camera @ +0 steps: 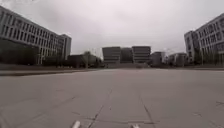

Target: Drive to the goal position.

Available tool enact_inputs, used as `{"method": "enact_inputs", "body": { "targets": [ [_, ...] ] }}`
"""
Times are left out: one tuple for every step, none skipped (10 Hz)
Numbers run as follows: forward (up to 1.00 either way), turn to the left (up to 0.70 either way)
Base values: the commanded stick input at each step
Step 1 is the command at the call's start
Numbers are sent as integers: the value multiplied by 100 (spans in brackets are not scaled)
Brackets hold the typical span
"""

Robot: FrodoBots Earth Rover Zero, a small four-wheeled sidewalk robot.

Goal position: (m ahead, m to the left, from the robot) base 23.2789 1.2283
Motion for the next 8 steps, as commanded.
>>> {"method": "enact_inputs", "body": {
  "targets": [
    [70,0],
    [70,0],
    [70,0],
    [70,0],
    [70,0],
    [70,0],
    [70,0],
    [70,0]
  ]
}}
